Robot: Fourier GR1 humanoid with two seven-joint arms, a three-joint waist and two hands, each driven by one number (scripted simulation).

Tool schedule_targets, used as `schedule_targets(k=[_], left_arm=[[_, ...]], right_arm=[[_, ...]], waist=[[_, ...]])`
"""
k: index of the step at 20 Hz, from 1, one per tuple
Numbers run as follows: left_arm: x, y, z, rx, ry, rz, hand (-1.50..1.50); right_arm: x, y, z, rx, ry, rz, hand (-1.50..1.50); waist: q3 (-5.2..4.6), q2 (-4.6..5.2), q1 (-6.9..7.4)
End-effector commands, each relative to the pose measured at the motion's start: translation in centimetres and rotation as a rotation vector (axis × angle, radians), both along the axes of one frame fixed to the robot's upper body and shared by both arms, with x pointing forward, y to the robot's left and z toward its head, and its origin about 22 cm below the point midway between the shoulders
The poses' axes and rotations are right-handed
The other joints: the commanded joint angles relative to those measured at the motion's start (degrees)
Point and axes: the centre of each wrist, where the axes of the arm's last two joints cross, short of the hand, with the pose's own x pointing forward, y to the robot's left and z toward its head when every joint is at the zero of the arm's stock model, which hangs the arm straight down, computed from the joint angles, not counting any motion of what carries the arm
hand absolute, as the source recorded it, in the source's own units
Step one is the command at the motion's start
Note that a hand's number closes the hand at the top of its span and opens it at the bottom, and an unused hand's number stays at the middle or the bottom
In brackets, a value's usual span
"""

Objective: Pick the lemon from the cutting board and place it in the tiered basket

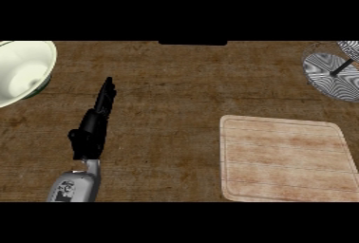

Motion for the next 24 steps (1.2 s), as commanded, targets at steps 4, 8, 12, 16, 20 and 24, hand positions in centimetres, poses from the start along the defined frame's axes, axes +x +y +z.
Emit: schedule_targets(k=[4, 8, 12, 16, 20, 24], left_arm=[[-0.1, 0.4, 0.0, 0.004, -0.008, 0.000, 0.00], [-0.3, -1.0, -0.6, 0.010, -0.006, -0.017, 0.00], [-0.4, -1.1, 0.3, -0.014, -0.013, -0.012, 0.00], [-0.3, 0.1, 1.1, 0.008, -0.016, -0.012, 0.00], [-1.1, -0.2, -0.3, 0.007, -0.016, 0.006, 0.00], [-0.7, -1.1, -0.2, -0.013, -0.009, -0.005, 0.00]], right_arm=[[2.7, -1.0, -2.2, -0.071, -0.018, -0.031, 1.50], [3.5, -2.3, -3.7, -0.093, 0.005, -0.041, 1.50], [3.8, -3.5, -6.2, 0.221, 0.046, -0.138, -1.50], [2.6, -5.8, -6.1, 0.323, 0.077, -0.079, -1.50], [2.4, -6.2, -5.8, 0.470, -0.020, -0.073, -1.50], [-0.2, -9.0, -3.1, 0.606, -0.153, -0.164, -1.50]], waist=[[0.02, 0.12, 0.19], [0.05, 0.37, 0.65], [0.11, 0.51, 1.23], [0.13, 0.50, 1.19], [0.13, 0.47, 0.98], [0.18, 0.64, 0.73]])
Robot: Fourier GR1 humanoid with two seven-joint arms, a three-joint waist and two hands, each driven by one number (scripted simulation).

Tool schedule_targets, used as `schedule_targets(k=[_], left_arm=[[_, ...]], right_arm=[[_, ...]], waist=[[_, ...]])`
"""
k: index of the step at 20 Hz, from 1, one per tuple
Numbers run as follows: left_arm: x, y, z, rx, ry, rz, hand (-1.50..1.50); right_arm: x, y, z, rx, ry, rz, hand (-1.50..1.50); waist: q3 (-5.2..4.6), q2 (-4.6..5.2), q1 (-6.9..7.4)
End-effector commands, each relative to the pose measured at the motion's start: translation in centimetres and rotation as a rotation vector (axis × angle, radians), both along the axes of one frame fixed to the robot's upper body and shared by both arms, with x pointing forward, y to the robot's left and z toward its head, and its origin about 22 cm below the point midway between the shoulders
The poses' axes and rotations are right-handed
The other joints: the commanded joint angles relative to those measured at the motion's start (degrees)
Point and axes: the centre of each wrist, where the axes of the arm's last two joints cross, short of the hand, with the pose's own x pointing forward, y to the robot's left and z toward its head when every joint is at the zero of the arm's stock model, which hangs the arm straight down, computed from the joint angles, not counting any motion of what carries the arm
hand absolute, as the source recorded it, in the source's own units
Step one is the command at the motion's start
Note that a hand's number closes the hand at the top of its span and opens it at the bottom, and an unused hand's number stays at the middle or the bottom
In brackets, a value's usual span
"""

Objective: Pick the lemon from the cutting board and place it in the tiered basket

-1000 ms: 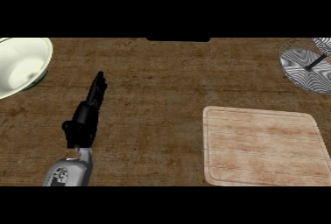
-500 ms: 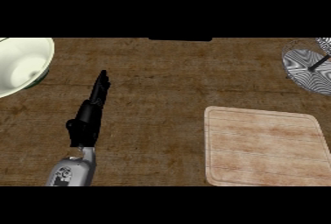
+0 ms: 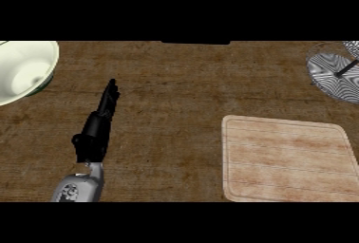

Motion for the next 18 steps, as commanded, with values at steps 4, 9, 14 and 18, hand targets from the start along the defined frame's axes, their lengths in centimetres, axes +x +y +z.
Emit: schedule_targets(k=[4, 9, 14, 18], left_arm=[[0.1, 0.9, 0.3, 0.007, -0.016, 0.006, 0.00], [0.4, 0.8, 0.8, 0.005, -0.016, 0.013, 0.00], [0.2, 0.7, 0.0, 0.005, -0.023, 0.030, 0.00], [-0.3, 1.4, 0.1, -0.010, -0.011, 0.046, 0.00]], right_arm=[[-5.5, -5.5, 2.4, 0.183, -0.067, -0.203, -1.50], [-9.7, -9.2, 0.3, 0.336, -0.102, -0.265, -1.50], [-14.8, -12.3, -0.9, 0.381, -0.109, -0.246, -1.50], [-17.7, -13.7, -2.5, 0.405, -0.097, -0.226, -1.50]], waist=[[0.07, 0.30, -0.11], [0.30, 0.28, -1.18], [0.54, 0.42, -2.17], [0.79, 0.23, -2.59]])
